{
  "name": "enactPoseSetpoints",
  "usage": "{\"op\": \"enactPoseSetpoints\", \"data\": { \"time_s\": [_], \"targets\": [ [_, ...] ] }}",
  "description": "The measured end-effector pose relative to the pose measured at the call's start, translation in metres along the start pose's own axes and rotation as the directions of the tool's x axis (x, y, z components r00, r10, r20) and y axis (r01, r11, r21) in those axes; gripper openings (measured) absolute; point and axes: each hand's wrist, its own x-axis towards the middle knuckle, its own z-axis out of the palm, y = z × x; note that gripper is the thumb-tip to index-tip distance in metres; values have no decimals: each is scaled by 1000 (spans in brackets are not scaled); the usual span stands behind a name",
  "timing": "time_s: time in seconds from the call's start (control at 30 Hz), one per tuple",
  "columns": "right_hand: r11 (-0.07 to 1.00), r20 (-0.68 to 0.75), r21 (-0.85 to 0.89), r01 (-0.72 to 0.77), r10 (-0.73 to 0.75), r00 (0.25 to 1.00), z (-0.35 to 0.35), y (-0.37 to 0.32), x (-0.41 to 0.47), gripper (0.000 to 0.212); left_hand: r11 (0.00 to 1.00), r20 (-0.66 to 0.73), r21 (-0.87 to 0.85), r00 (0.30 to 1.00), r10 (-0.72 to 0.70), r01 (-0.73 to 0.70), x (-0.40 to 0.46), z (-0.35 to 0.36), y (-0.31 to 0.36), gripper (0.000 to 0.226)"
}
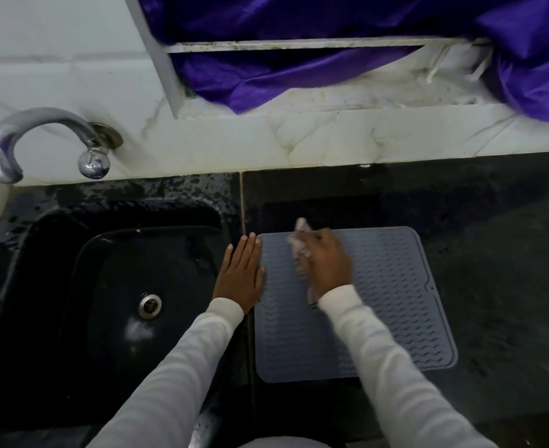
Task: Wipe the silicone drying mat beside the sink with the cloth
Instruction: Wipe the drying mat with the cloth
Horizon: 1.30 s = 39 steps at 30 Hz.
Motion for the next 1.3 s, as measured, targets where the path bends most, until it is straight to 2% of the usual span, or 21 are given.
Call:
{"op": "enactPoseSetpoints", "data": {
  "time_s": [0.07, 0.13, 0.2, 0.37, 0.5, 0.63, 0.8, 0.9, 1.0, 1.07, 1.17, 1.23, 1.3],
  "targets": [
    [993, 102, -74, 87, -79, 992, 38, -29, -9, 43, 1000, -9, 26, 1000, -11, 11, -1, 0, 4, 62],
    [988, 162, -141, 70, -46, 986, 61, -41, -13, 44, 999, -25, 54, 1000, -4, 5, -3, 1, 7, 62],
    [984, 171, -176, 38, -7, 985, 63, -43, -12, 46, 998, -39, 56, 999, -8, 10, -4, 2, 6, 60],
    [943, 275, -311, 117, -28, 961, 47, -21, 1, 52, 998, -26, 23, 998, -57, 57, -1, 5, 3, 60],
    [946, 175, -324, -14, 74, 982, 15, 24, -2, 48, 999, -22, -5, 999, -42, 42, -2, 5, 1, 59],
    [901, 116, -427, -77, 138, 984, -13, 79, -1, 60, 999, -22, -10, 999, -36, 36, -2, 5, 0, 60],
    [842, 40, -498, -209, 263, 964, -44, 133, 0, 50, 1000, -22, 2, 1000, -22, 22, -2, 5, -1, 60],
    [833, -17, -455, -316, 347, 938, -52, 153, -3, 40, 1000, -22, -4, 1000, -22, 22, -2, 4, 0, 60],
    [858, -56, -319, -403, 408, 911, -54, 144, -2, 43, 1000, -18, -13, 999, -27, 27, -4, 4, 2, 60],
    [909, -79, -208, -361, 352, 933, -55, 119, -2, 48, 1000, -19, -7, 1000, -24, 24, -4, 4, 1, 60],
    [978, -65, -95, -188, 182, 981, -40, 62, -5, 52, 1000, -7, -11, 1000, -20, 20, -2, 3, 1, 60],
    [994, -7, -91, -60, 60, 998, -16, 21, -4, 56, 1000, 0, -5, 1000, -18, 18, -1, 3, 1, 60],
    [985, 108, -156, 67, -51, 993, 14, -16, -2, 56, 1000, -7, 17, 1000, -18, 18, -1, 2, 1, 60]
  ]
}}
